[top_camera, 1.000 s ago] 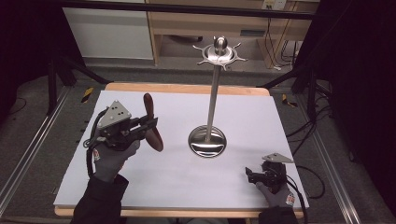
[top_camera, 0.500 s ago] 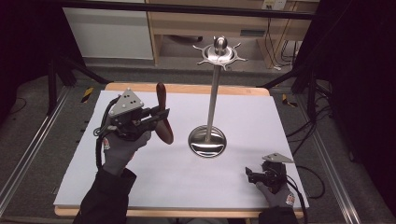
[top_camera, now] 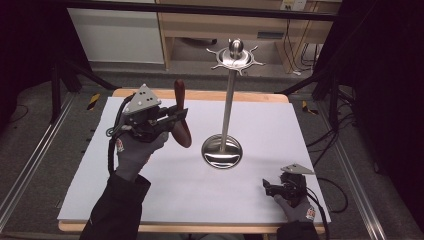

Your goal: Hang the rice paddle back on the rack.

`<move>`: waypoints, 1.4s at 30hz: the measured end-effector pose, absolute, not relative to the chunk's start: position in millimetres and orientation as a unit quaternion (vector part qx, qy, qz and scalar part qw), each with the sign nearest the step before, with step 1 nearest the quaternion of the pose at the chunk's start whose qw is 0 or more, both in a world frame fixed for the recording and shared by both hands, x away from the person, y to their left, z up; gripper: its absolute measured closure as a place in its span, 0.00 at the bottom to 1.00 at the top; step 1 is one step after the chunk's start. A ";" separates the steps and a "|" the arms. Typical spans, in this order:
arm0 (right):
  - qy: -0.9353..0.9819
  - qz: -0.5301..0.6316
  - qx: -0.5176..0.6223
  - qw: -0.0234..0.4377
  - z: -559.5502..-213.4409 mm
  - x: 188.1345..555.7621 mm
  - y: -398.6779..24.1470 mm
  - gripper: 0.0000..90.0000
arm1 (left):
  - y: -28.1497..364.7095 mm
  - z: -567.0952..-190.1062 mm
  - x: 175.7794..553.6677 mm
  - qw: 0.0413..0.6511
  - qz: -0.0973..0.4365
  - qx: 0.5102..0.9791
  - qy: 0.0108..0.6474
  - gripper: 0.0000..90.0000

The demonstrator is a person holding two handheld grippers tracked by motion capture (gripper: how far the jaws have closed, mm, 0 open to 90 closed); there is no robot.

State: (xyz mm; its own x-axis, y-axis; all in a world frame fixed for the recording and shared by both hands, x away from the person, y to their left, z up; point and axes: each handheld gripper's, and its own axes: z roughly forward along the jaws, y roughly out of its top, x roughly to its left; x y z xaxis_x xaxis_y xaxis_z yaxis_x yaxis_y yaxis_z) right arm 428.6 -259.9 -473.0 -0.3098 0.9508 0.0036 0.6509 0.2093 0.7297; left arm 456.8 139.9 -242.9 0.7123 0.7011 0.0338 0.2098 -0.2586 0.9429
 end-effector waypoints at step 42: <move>0.740 0.329 0.540 0.230 -472.6 429.0 -260.7 0.14 | 104.5 -220.3 481.4 0.524 0.235 0.766 0.290 0.86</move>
State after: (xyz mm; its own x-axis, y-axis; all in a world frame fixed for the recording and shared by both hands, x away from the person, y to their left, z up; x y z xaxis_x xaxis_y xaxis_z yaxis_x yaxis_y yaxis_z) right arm 429.0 -260.7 -472.6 -0.3112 0.9502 0.0151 0.6482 0.2007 0.7346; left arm 481.4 104.5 -220.3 0.7214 0.6902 0.0570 0.1975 -0.2838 0.9383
